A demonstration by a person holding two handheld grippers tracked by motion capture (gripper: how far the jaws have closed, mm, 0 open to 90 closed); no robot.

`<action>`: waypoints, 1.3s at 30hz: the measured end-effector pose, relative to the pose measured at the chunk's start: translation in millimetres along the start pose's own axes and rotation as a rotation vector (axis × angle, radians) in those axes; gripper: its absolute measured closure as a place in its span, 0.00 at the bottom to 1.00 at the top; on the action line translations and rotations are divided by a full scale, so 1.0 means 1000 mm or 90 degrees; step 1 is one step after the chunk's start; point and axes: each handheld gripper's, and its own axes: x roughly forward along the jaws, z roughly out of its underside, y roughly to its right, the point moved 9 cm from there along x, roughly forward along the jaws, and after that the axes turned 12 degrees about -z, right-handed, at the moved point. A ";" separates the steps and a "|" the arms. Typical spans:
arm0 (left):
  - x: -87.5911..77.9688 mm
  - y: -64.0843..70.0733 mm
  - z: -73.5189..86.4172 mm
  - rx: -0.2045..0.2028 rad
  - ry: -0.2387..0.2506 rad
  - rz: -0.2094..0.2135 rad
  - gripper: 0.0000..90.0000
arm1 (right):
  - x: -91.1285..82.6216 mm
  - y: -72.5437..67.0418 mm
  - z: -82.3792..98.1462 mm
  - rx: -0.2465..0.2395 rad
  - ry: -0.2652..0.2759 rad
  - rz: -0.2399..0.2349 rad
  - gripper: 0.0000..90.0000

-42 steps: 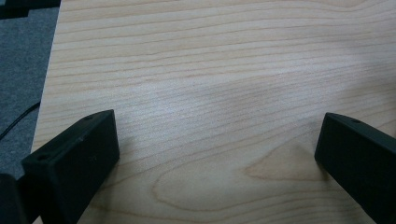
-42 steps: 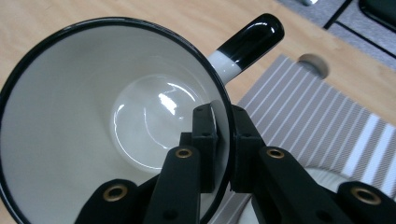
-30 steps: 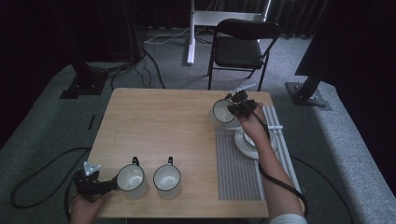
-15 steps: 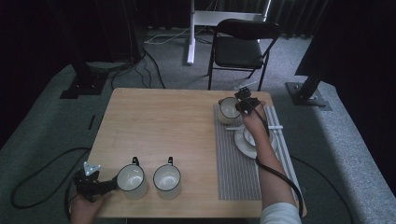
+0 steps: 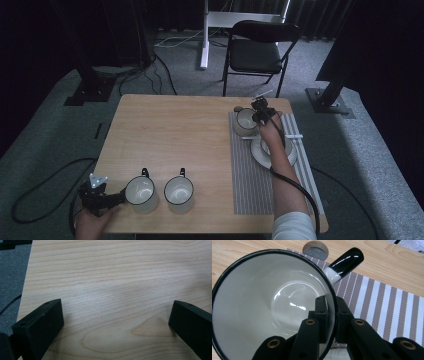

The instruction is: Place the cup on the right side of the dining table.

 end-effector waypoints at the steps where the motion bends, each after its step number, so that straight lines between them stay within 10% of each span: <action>1: 0.000 0.000 0.000 0.000 0.000 0.000 0.00 | 0.001 0.001 -0.001 0.000 -0.003 -0.004 0.93; 8: 0.000 0.000 0.000 -0.001 0.001 0.000 0.00 | 0.006 0.003 -0.007 0.020 -0.001 -0.004 0.90; 32: 0.000 0.000 0.000 0.000 0.000 0.000 0.00 | -0.016 -0.006 0.002 0.081 0.101 -0.094 0.14; 39: 0.000 0.000 0.000 0.000 0.000 0.000 0.00 | -0.023 -0.019 0.011 0.055 0.122 -0.114 0.13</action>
